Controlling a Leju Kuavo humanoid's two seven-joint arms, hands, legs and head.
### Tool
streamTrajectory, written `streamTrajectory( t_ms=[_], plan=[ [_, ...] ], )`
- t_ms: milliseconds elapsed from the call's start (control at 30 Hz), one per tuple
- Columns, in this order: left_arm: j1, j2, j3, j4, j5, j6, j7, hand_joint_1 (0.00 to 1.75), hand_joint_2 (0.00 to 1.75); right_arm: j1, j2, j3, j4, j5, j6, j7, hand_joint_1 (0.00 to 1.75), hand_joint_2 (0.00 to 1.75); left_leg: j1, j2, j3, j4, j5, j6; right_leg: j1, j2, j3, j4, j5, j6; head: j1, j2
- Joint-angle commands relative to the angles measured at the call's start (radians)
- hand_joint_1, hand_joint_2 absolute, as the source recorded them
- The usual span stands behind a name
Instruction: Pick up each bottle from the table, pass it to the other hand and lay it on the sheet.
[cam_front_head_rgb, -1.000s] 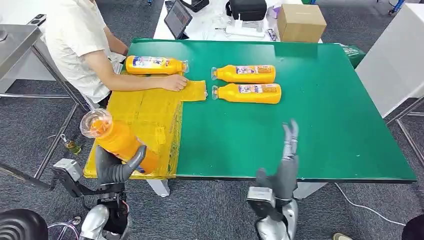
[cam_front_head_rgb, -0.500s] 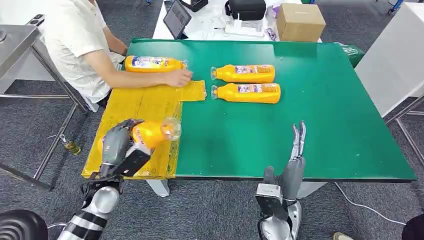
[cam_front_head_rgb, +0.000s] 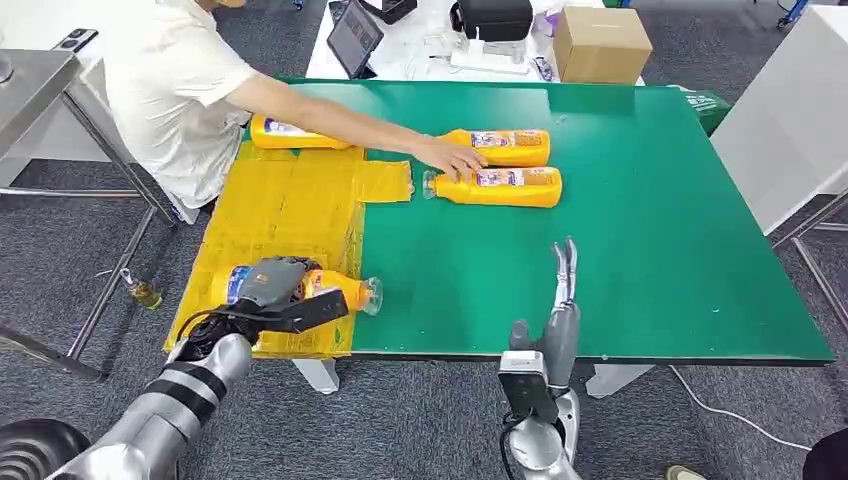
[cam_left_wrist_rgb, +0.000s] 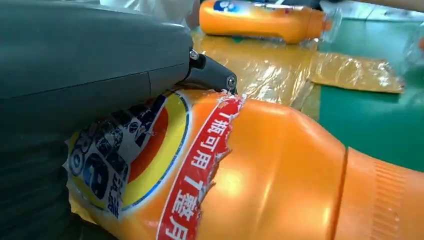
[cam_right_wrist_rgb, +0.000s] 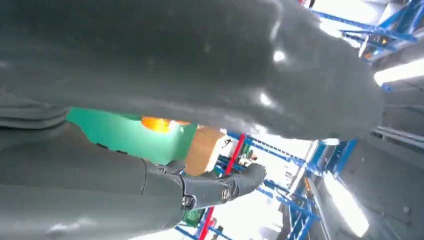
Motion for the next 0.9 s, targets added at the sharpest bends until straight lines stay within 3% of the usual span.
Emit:
streamTrajectory(
  t_ms=[33,167,200,233,433,467,633,767,900],
  plan=[
    [-0.149,-0.039,0.015,0.345,0.047,-0.040,0.003,0.30,1.75,-0.082,-0.038,0.080,0.183,-0.042,0.008,0.000,0.00,0.00,0.001,0.002,0.007,-0.001,-0.002,0.002,0.002,0.000,0.007,-0.002,-0.001,-0.003,0.000,0.000],
    [-0.149,-0.039,0.015,0.345,0.047,-0.040,0.003,0.30,1.75,-0.082,-0.038,0.080,0.183,-0.042,0.008,0.000,0.00,0.00,0.000,0.002,0.006,-0.001,-0.001,0.001,0.001,0.001,0.006,-0.002,0.000,-0.002,0.000,0.000],
    [-0.150,-0.044,0.036,0.354,0.073,-0.053,0.002,0.05,1.75,-0.081,-0.039,0.081,0.191,-0.047,0.005,0.000,0.00,0.00,0.000,0.003,0.008,-0.002,-0.002,0.002,0.001,0.001,0.008,-0.002,-0.001,-0.003,0.000,0.000],
    [-0.152,-0.045,0.046,0.359,0.091,-0.075,-0.007,0.02,1.75,-0.082,-0.039,0.081,0.198,-0.049,0.002,0.000,0.00,0.00,0.000,0.002,0.005,-0.001,-0.001,0.001,0.001,0.001,0.005,-0.002,0.000,-0.002,0.000,0.000],
    [-0.152,0.008,0.003,0.342,0.122,-0.256,-0.073,0.00,1.75,-0.081,-0.047,0.068,0.223,-0.087,0.006,0.000,0.00,0.00,0.000,0.003,0.008,-0.002,-0.002,0.002,0.001,0.001,0.008,-0.002,-0.001,-0.003,-0.001,0.000],
    [-0.149,0.013,0.006,0.339,0.134,-0.270,-0.083,0.00,0.00,-0.083,-0.048,0.069,0.225,-0.095,0.009,0.000,0.00,0.00,0.000,0.004,0.010,-0.002,-0.003,0.002,0.001,0.003,0.010,-0.003,-0.001,-0.004,0.000,0.000],
    [-0.079,0.076,0.025,0.204,0.301,-0.383,-0.236,0.00,0.00,-0.092,-0.056,0.082,0.242,-0.104,0.002,0.000,0.00,0.00,0.000,0.006,0.009,-0.002,-0.002,0.001,0.000,0.005,0.009,-0.002,0.000,-0.002,0.000,0.000],
    [-0.051,0.078,0.051,0.138,0.376,-0.393,-0.246,0.00,0.00,-0.086,-0.054,0.070,0.237,-0.094,0.002,0.000,0.00,0.00,0.000,0.003,0.011,-0.002,-0.001,0.001,0.000,0.002,0.011,-0.002,0.000,-0.002,0.000,0.000],
    [0.137,0.023,0.162,-0.234,0.579,-0.281,-0.343,0.00,0.00,-0.048,-0.044,0.009,0.204,-0.012,0.002,0.000,0.00,0.00,0.000,0.002,0.010,-0.001,-0.001,0.001,0.000,0.001,0.011,-0.001,-0.001,-0.002,0.000,0.000]
  ],
)
